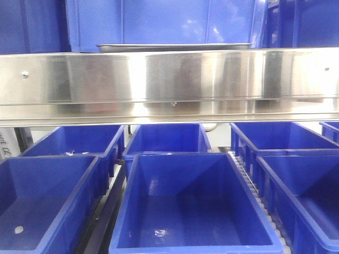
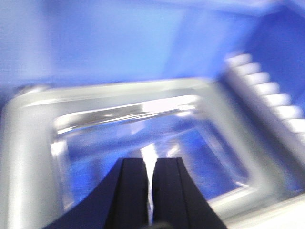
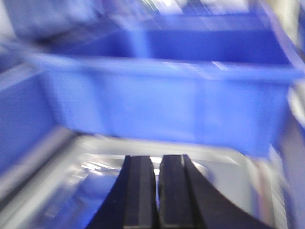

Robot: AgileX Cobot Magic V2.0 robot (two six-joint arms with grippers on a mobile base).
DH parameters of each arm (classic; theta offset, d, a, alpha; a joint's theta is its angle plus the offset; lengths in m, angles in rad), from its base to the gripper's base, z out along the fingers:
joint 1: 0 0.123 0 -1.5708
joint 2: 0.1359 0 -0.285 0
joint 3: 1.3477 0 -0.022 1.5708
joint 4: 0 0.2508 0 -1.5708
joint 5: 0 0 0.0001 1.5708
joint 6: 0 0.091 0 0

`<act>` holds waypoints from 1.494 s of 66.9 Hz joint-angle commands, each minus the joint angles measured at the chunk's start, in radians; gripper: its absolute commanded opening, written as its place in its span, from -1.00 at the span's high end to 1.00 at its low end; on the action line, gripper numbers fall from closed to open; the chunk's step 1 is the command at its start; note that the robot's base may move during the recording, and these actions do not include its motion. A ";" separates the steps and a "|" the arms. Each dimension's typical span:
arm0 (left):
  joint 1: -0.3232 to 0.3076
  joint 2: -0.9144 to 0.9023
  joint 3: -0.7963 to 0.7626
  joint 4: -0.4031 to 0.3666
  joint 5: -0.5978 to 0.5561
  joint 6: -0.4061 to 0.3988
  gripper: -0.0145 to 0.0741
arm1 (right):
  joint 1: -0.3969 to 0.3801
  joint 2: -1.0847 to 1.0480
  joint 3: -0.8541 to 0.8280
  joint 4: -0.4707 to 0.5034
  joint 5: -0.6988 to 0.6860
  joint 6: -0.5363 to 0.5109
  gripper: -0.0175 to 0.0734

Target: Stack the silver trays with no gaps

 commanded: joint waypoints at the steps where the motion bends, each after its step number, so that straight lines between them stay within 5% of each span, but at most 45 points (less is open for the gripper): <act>1: -0.009 -0.093 0.124 0.003 -0.162 -0.010 0.62 | 0.000 -0.080 0.110 -0.008 -0.158 -0.010 0.66; 20: -0.009 -0.437 0.562 0.005 -0.461 -0.008 0.62 | 0.000 -0.305 0.370 -0.079 -0.265 -0.010 0.66; 39: -0.009 -0.795 0.848 0.154 -0.458 0.007 0.62 | 0.000 -0.571 0.562 -0.107 -0.272 -0.010 0.66; 48: -0.009 -0.949 0.933 0.159 -0.388 0.007 0.62 | 0.000 -0.697 0.655 -0.107 -0.272 -0.010 0.66; 71: -0.009 -1.205 0.972 0.159 -0.382 0.007 0.62 | 0.000 -0.825 0.681 -0.107 -0.267 -0.010 0.66; 100: -0.009 -1.239 0.972 0.159 -0.382 0.007 0.62 | 0.000 -0.825 0.681 -0.077 -0.267 -0.010 0.66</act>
